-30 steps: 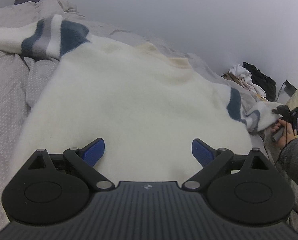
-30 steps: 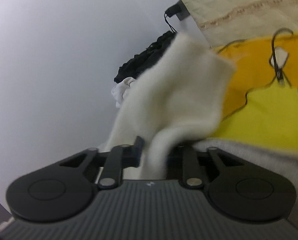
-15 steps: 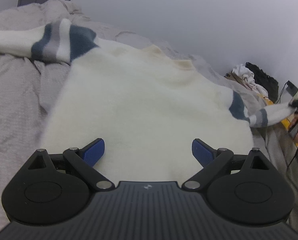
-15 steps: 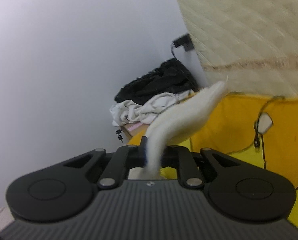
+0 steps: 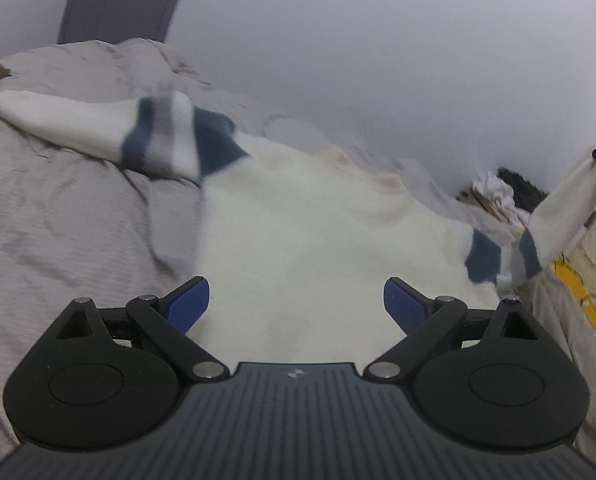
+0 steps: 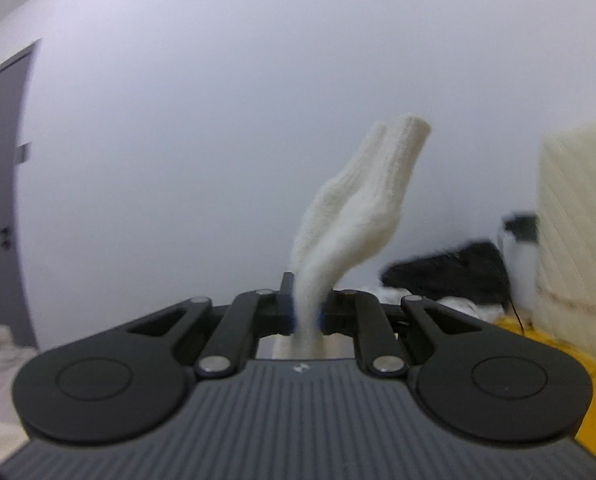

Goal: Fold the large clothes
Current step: 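Grasp the other striped sleeve cuff with the right gripper and lift it, then lay the raised sleeve across the sweater body and open the right gripper, then grasp the striped sleeve cuff nearest the left gripper and lift it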

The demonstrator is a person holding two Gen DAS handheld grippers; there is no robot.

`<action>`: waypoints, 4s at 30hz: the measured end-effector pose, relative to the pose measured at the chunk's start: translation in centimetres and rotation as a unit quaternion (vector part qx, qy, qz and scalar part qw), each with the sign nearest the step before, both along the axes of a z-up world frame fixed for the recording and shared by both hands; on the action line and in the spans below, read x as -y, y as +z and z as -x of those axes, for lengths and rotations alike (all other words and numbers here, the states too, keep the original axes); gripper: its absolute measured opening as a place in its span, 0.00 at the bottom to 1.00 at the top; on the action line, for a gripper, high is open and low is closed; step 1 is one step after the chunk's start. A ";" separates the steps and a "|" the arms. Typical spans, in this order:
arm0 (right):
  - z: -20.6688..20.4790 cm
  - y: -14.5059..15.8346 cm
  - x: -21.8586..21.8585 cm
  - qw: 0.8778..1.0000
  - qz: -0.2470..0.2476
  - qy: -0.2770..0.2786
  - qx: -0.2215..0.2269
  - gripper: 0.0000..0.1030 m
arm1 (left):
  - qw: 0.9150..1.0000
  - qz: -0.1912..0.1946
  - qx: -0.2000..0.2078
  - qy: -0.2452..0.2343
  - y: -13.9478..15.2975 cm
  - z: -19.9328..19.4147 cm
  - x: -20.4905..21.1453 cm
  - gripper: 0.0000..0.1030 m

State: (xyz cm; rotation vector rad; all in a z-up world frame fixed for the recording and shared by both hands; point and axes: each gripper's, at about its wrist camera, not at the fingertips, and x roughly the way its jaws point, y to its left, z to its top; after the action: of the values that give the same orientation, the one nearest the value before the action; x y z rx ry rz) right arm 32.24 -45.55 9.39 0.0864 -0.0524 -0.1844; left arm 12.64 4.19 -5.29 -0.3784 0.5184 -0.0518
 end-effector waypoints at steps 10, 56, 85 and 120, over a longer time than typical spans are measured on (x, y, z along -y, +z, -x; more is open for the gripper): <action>5.8 -2.5 -14.8 0.989 0.102 0.108 -0.020 0.13 | 0.998 0.052 0.039 0.021 1.9 2.4 -3.9 0.94; 14.4 -16.2 -24.0 0.915 -0.068 0.234 -0.321 0.55 | 0.995 -0.040 0.015 -0.086 -2.1 -4.1 3.7 0.76; 8.6 -21.4 -23.4 0.903 -0.120 0.212 -0.353 0.29 | 0.998 0.048 -0.049 0.004 -3.3 -12.4 -9.7 0.69; 5.1 -22.7 -25.7 0.925 -0.115 0.158 -0.324 0.29 | 0.923 0.121 -0.016 0.366 -5.8 -25.3 -42.1 0.16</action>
State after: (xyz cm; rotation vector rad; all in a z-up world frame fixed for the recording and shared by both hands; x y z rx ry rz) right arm 27.17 -19.83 -13.29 0.2630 0.6451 0.1121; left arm 37.95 46.27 -11.13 -0.7972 0.3757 0.6222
